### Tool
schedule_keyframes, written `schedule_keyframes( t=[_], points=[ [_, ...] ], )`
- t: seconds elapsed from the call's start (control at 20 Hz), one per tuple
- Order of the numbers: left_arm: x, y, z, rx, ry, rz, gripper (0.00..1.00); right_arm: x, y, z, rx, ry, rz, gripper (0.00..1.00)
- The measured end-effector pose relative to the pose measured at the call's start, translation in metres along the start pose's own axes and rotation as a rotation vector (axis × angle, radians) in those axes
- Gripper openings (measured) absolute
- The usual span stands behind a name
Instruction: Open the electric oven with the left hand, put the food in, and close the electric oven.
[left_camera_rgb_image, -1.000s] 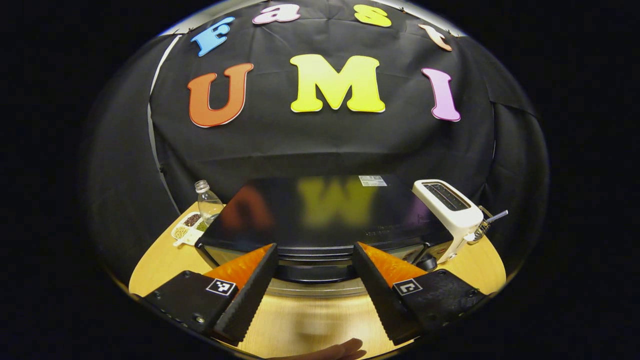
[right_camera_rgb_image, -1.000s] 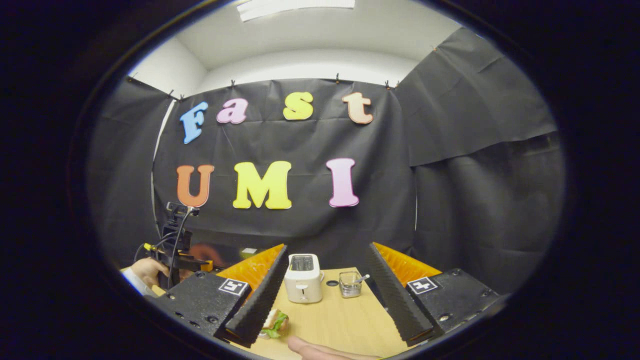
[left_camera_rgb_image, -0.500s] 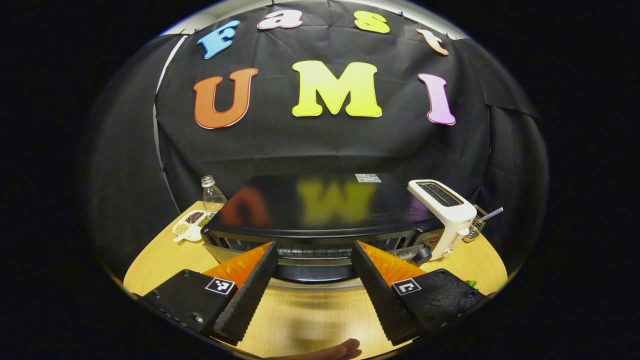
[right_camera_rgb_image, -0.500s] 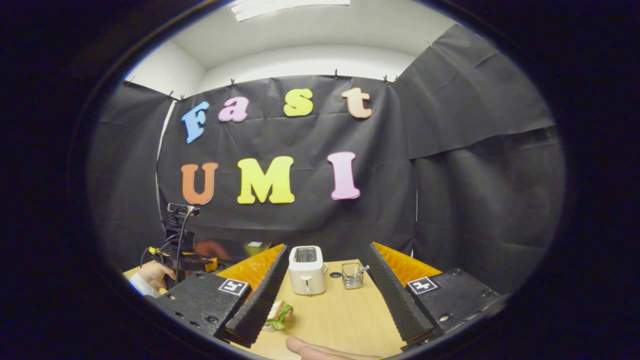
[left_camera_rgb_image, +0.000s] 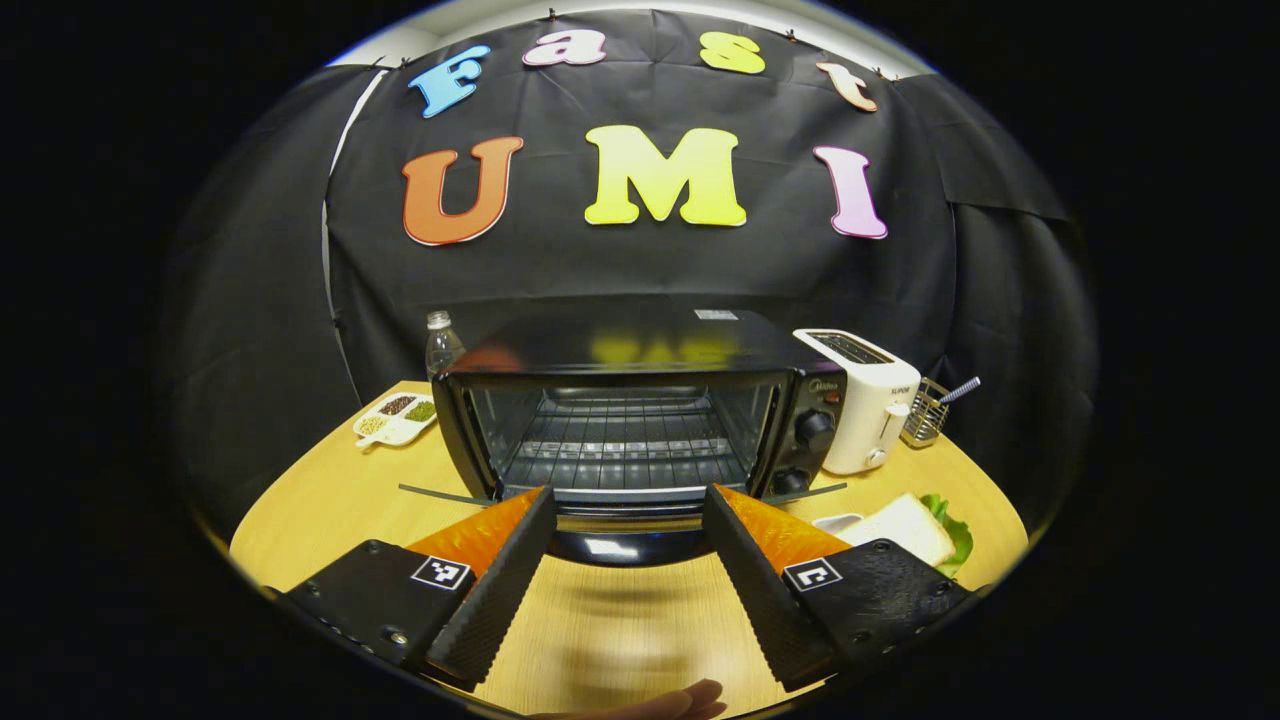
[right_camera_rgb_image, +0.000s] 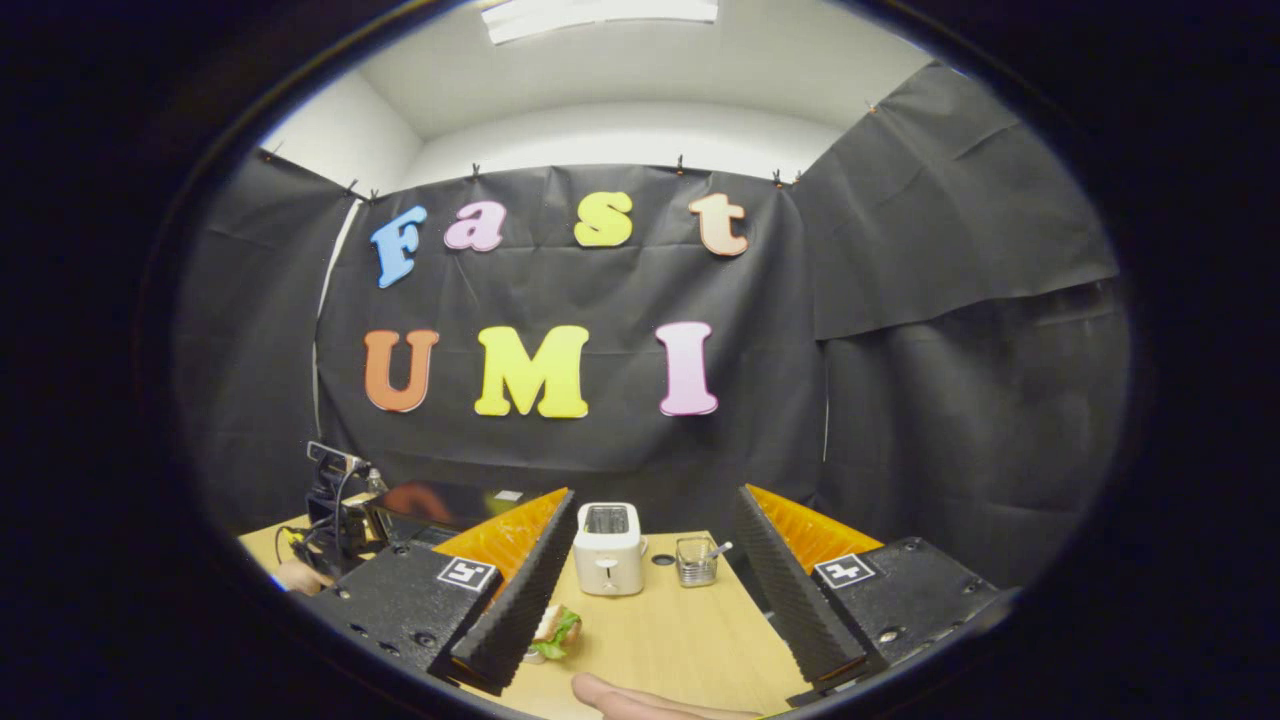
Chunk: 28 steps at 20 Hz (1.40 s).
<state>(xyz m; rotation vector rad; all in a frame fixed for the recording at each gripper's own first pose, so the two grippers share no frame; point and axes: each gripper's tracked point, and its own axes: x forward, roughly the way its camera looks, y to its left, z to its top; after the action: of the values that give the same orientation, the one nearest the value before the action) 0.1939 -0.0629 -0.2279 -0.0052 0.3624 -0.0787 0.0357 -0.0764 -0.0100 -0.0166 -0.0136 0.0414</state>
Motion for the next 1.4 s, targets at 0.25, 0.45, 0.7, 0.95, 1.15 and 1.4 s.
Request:
schedule_keyframes(
  t=[0.25, 0.45, 0.7, 0.95, 1.15, 1.4],
  points=[
    [-0.014, -0.002, -0.039, -0.008, 0.039, 0.002, 0.98, -0.006, 0.000, -0.001, 0.001, 0.001, -0.003, 0.90],
    [-0.017, -0.010, -0.077, -0.018, 0.104, 0.000, 0.94, -0.007, 0.003, -0.005, 0.020, 0.007, 0.000, 0.90],
    [-0.006, -0.010, -0.130, -0.052, 0.221, -0.001, 0.92, -0.008, 0.005, -0.012, -0.003, 0.014, -0.009, 0.90],
    [-0.008, -0.014, -0.141, -0.039, 0.213, 0.000, 0.96, -0.009, 0.005, -0.021, -0.017, 0.031, -0.018, 1.00],
    [-0.012, -0.008, -0.133, -0.037, 0.171, 0.007, 0.92, -0.007, 0.007, -0.024, -0.024, 0.039, -0.020, 0.90],
    [-0.047, 0.003, -0.091, -0.015, 0.055, 0.018, 0.92, 0.007, 0.006, -0.038, -0.028, 0.085, -0.032, 1.00]
  ],
)
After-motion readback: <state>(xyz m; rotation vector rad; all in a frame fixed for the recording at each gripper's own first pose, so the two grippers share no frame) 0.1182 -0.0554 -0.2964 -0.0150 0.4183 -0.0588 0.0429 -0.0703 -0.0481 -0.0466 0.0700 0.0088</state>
